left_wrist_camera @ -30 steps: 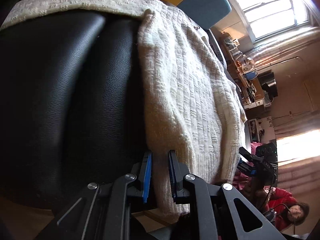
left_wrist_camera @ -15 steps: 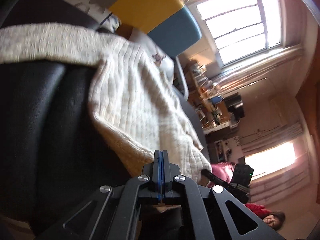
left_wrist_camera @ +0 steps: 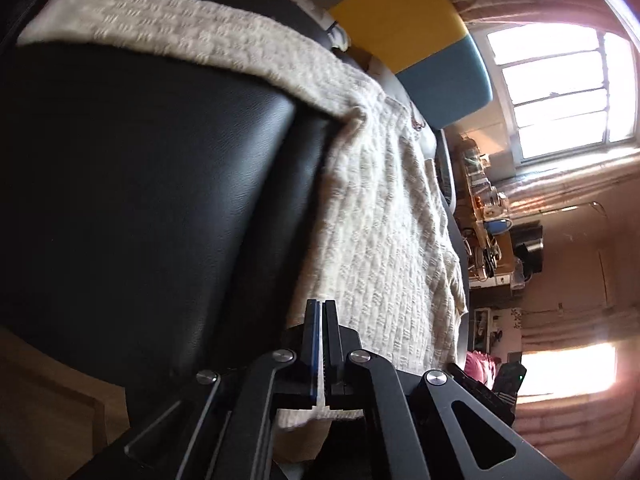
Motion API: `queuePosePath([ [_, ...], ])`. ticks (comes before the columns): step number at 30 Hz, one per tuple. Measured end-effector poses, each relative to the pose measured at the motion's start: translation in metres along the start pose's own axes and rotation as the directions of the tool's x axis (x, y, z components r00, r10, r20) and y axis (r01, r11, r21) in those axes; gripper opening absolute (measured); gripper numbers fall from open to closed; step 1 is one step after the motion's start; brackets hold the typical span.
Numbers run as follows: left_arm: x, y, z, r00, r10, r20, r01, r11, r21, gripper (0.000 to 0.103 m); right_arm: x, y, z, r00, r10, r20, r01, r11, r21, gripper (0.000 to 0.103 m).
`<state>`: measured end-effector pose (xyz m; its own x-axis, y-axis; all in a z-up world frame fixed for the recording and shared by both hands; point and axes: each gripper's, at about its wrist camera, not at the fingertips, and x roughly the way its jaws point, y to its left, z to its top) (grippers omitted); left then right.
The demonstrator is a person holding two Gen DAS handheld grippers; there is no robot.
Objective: Fold clothes
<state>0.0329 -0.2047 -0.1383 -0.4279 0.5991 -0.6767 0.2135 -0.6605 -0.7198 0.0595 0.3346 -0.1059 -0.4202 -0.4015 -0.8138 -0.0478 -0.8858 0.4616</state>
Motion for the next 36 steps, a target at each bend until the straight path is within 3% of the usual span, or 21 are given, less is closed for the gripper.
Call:
queuePosePath([
  [3, 0.001, 0.001, -0.002, 0.998, 0.067, 0.018, -0.067, 0.998, 0.020, 0.000, -0.021, -0.014, -0.004, 0.999, 0.031, 0.040, -0.032, 0.998, 0.049, 0.029],
  [5, 0.006, -0.008, -0.004, 0.999, 0.041, 0.003, -0.041, 0.998, 0.051, 0.002, -0.027, -0.033, -0.009, 0.998, 0.044, 0.052, -0.050, 0.992, 0.120, 0.030],
  [6, 0.009, -0.013, -0.006, 0.999, 0.037, -0.005, -0.037, 0.997, 0.074, 0.009, -0.027, -0.045, -0.012, 0.997, 0.045, 0.058, -0.055, 0.985, 0.167, 0.031],
  [8, 0.023, -0.036, -0.012, 0.992, 0.128, -0.010, -0.124, 0.973, 0.194, 0.019, -0.020, -0.060, -0.016, 0.998, 0.044, 0.044, -0.053, 0.970, 0.235, 0.033],
  [11, 0.047, -0.054, -0.023, 0.970, 0.242, -0.035, -0.221, 0.929, 0.297, 0.020, -0.002, -0.054, -0.021, 0.994, 0.107, 0.011, -0.106, 0.963, 0.246, 0.033],
  [13, 0.059, -0.061, -0.030, 0.950, 0.312, -0.026, -0.282, 0.891, 0.356, 0.017, -0.002, -0.020, -0.020, 0.967, 0.254, 0.005, -0.252, 0.959, 0.126, 0.033],
  [15, 0.063, -0.063, -0.033, 0.928, 0.372, 0.012, -0.347, 0.851, 0.394, 0.006, -0.002, 0.015, -0.019, 0.920, 0.392, -0.018, -0.392, 0.920, 0.006, 0.031],
  [16, 0.061, -0.060, -0.031, 0.930, 0.367, 0.008, -0.343, 0.863, 0.371, 0.006, -0.005, 0.022, -0.017, 0.930, 0.366, -0.021, -0.367, 0.930, -0.031, 0.031],
  [18, 0.058, -0.056, -0.027, 0.933, 0.360, 0.008, -0.341, 0.876, 0.340, 0.005, -0.003, 0.009, -0.009, 0.935, 0.353, -0.004, -0.353, 0.935, 0.027, 0.031],
  [21, 0.056, -0.054, -0.025, 0.926, 0.376, 0.023, -0.360, 0.868, 0.342, 0.005, 0.000, -0.032, -0.003, 0.956, 0.286, 0.070, -0.294, 0.942, 0.164, 0.033],
  [25, 0.057, -0.053, -0.021, 0.928, 0.372, 0.003, -0.353, 0.878, 0.323, 0.005, 0.010, -0.061, 0.007, 0.970, 0.207, 0.129, -0.232, 0.944, 0.234, 0.033],
  [30, 0.054, -0.050, -0.017, 0.924, 0.382, 0.002, -0.362, 0.875, 0.321, 0.005, 0.043, -0.051, 0.025, 0.947, 0.313, 0.069, -0.320, 0.914, 0.248, 0.033],
  [33, 0.053, -0.047, -0.017, 0.920, 0.391, 0.005, -0.373, 0.873, 0.313, 0.005, 0.062, -0.038, 0.030, 0.920, 0.388, 0.056, -0.389, 0.889, 0.240, 0.030],
  [36, 0.051, -0.049, -0.014, 0.919, 0.394, 0.012, -0.377, 0.870, 0.318, 0.005, 0.068, -0.028, 0.035, 0.929, 0.365, 0.058, -0.369, 0.902, 0.223, 0.020],
])
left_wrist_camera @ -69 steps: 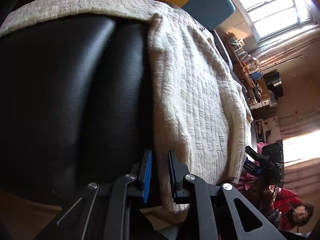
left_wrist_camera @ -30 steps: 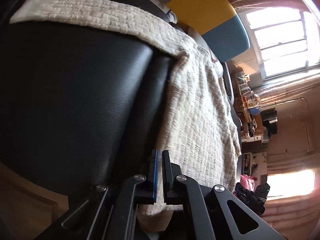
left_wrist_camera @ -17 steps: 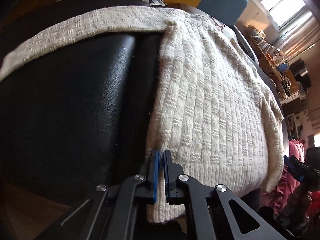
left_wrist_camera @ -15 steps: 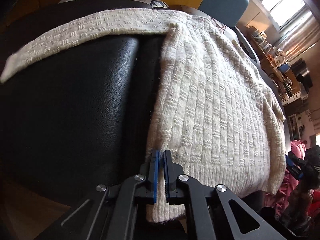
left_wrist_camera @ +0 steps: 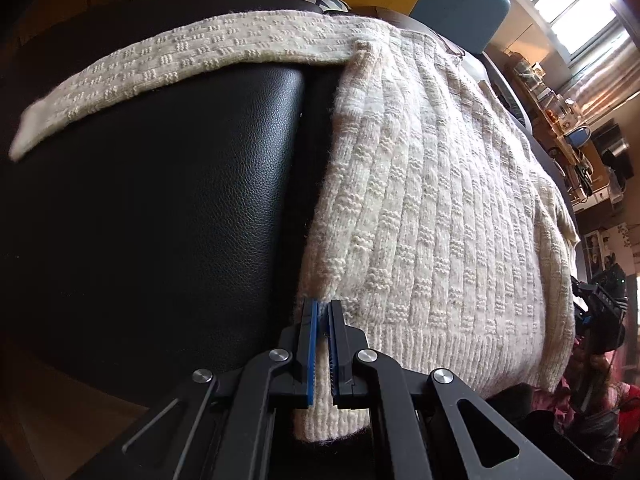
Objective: Fold clothes
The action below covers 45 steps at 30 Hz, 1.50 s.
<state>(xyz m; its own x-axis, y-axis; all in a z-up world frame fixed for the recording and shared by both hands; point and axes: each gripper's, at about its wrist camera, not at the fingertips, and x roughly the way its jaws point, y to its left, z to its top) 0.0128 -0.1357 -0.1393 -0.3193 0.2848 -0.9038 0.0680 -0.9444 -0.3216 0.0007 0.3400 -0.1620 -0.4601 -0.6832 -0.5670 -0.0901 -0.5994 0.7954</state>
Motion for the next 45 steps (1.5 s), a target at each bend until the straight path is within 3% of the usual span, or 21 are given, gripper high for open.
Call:
queuePosePath([
  [3, -0.010, 0.002, 0.006, 0.999, -0.042, 0.015, 0.042, 0.999, -0.024, 0.005, -0.010, 0.003, 0.007, 0.999, -0.022, 0.045, 0.021, 1.000, 0.017, 0.014],
  [4, -0.017, 0.005, 0.008, 0.998, -0.057, 0.031, 0.058, 0.998, -0.033, 0.005, -0.021, 0.009, 0.008, 0.997, 0.019, 0.074, -0.020, 1.000, 0.008, 0.013],
  [5, -0.024, 0.008, 0.010, 0.996, -0.070, 0.046, 0.072, 0.997, -0.041, 0.005, -0.033, 0.013, 0.009, 0.990, 0.116, 0.076, -0.117, 0.993, 0.010, 0.014],
  [6, -0.027, 0.011, 0.012, 0.996, -0.071, 0.053, 0.074, 0.996, -0.047, 0.005, -0.044, 0.017, 0.010, 0.974, 0.211, 0.078, -0.212, 0.977, 0.013, 0.021],
  [7, -0.029, 0.014, 0.014, 0.996, -0.067, 0.060, 0.070, 0.996, -0.051, 0.005, -0.053, 0.018, 0.010, 0.967, 0.244, 0.068, -0.246, 0.969, 0.025, 0.035],
  [12, -0.016, 0.012, 0.015, 0.997, 0.063, 0.036, -0.062, 0.998, -0.018, 0.003, -0.064, -0.004, -0.020, 0.999, 0.032, -0.043, -0.030, 0.998, 0.050, 0.041],
  [14, -0.011, 0.013, 0.015, 1.000, 0.017, 0.011, -0.017, 0.999, -0.038, 0.003, -0.053, -0.008, -0.037, 0.994, 0.023, -0.107, -0.018, 0.999, 0.042, 0.042],
  [17, -0.007, 0.009, 0.016, 0.998, -0.064, -0.009, 0.063, 0.996, -0.062, 0.003, -0.033, -0.001, -0.050, 0.989, 0.090, -0.121, -0.086, 0.996, 0.037, 0.044],
  [19, -0.005, 0.001, 0.016, 0.998, -0.062, -0.006, 0.062, 0.997, -0.035, 0.005, -0.015, 0.001, -0.048, 0.985, 0.128, -0.119, -0.121, 0.990, 0.068, 0.049],
  [22, -0.004, -0.011, 0.014, 0.997, -0.072, -0.004, 0.072, 0.997, 0.019, 0.010, -0.002, 0.006, -0.044, 0.983, 0.160, -0.086, -0.154, 0.985, 0.073, 0.044],
  [26, 0.007, -0.028, 0.007, 0.999, 0.037, 0.018, -0.039, 0.992, 0.118, 0.009, -0.016, 0.026, -0.042, 0.980, 0.196, -0.045, -0.196, 0.981, -0.001, 0.031],
  [29, 0.010, -0.042, 0.002, 0.992, 0.123, 0.041, -0.128, 0.973, 0.190, 0.000, -0.055, 0.052, -0.037, 0.951, 0.310, 0.007, -0.309, 0.948, -0.077, 0.030],
  [32, 0.008, -0.034, 0.010, 0.992, 0.128, 0.013, -0.129, 0.980, 0.152, 0.000, -0.093, 0.076, -0.031, 0.935, 0.351, 0.058, -0.339, 0.927, -0.159, 0.030],
  [34, 0.008, -0.026, 0.011, 0.987, 0.164, 0.001, -0.162, 0.978, 0.132, 0.000, -0.102, 0.074, -0.024, 0.934, 0.351, 0.066, -0.341, 0.932, -0.127, 0.033],
  [36, 0.006, -0.018, 0.012, 0.985, 0.174, -0.013, -0.172, 0.979, 0.108, 0.000, -0.100, 0.063, -0.026, 0.958, 0.277, 0.073, -0.269, 0.958, -0.097, 0.037],
  [39, -0.015, -0.018, 0.017, 0.985, 0.168, 0.042, -0.171, 0.981, 0.089, 0.000, -0.095, 0.034, -0.032, 0.991, 0.110, 0.071, -0.108, 0.994, -0.033, 0.038],
  [43, -0.046, -0.042, 0.025, 0.982, 0.119, 0.146, -0.140, 0.980, 0.142, 0.000, -0.078, -0.002, -0.042, 0.997, -0.069, 0.032, 0.069, 0.997, 0.021, 0.038],
  [45, -0.048, -0.063, 0.028, 0.986, 0.063, 0.156, -0.094, 0.976, 0.198, 0.001, -0.066, -0.010, -0.047, 0.997, -0.076, 0.011, 0.076, 0.997, 0.013, 0.038],
])
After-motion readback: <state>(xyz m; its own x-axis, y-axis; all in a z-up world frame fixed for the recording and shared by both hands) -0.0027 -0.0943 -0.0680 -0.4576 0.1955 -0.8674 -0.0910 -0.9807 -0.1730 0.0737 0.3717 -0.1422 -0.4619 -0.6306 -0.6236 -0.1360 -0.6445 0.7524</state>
